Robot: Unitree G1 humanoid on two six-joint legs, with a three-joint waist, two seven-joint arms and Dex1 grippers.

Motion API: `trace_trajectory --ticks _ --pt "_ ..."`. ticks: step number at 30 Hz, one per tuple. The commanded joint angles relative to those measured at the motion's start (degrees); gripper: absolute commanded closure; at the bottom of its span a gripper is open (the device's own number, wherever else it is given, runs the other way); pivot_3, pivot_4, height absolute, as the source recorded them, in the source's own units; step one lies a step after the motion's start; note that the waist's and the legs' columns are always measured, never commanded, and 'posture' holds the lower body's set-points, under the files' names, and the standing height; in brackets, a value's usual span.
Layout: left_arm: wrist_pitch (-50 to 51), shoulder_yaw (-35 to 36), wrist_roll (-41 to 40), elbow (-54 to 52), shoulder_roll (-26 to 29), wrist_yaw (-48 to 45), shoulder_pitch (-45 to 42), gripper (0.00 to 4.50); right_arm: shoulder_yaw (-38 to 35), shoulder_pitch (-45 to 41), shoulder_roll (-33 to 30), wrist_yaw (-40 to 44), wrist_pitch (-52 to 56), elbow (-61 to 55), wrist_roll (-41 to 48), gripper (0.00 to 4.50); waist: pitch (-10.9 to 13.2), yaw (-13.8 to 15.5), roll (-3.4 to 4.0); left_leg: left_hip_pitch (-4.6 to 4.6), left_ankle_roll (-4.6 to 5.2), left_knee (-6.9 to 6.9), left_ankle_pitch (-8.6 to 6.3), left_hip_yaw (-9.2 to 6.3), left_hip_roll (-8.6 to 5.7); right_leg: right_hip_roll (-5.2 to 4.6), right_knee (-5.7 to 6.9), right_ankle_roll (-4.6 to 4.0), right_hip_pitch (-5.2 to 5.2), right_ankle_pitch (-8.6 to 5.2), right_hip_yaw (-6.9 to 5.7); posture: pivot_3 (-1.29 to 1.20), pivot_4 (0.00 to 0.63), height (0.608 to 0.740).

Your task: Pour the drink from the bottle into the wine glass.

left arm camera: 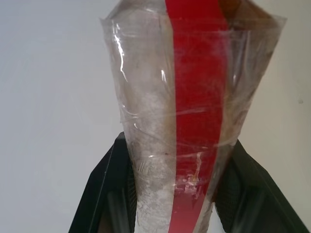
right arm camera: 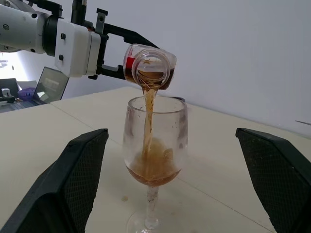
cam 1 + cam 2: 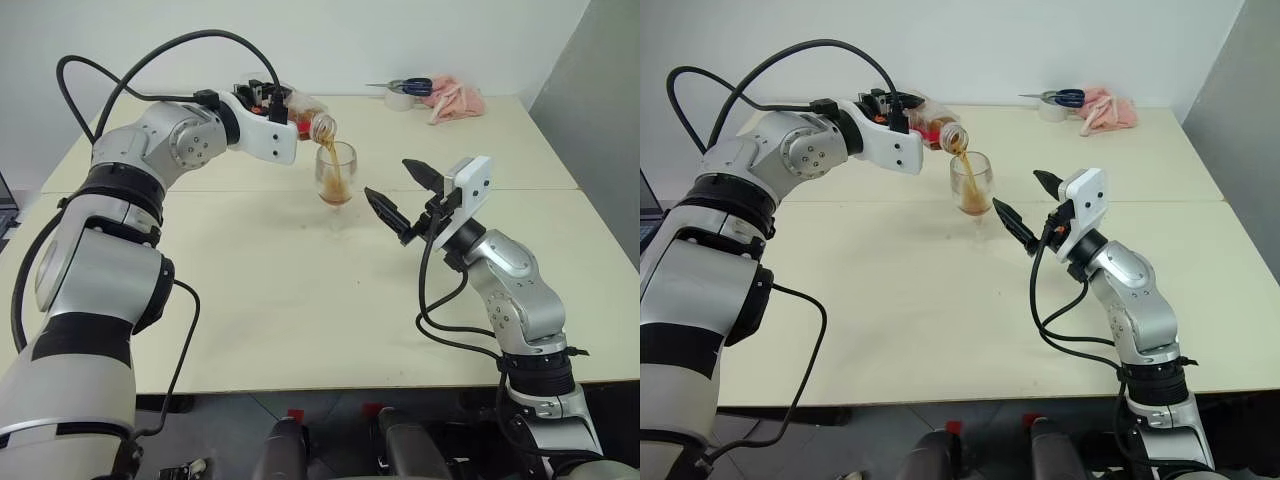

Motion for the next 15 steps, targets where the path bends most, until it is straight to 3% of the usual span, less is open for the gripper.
trace_trajectory --ticks 1,15 --pt "0.06 0.35 -0.18 -0.50 0.99 1.56 -2.84 2.82 -1.25 -1.12 -0.01 0.00 -0.47 -1.70 0.90 0.00 0.00 -0.01 0.00 0.00 0.00 0.02 0.00 0.00 -0.01 0.00 0.02 0.00 0.00 0.00 0.01 0.00 0.150 0.740" --pt "4.52 10.45 -15.23 -0.22 -2.19 -12.05 -0.75 2.82 -1.36 -1.30 0.00 0.26 -0.73 -0.80 0.85 0.00 0.00 -0.47 0.00 0.01 0.00 0.09 0.00 0.00 -0.01 0.00 0.14 0.00 -0.01 0.00 0.02 0.00 0.150 0.740"
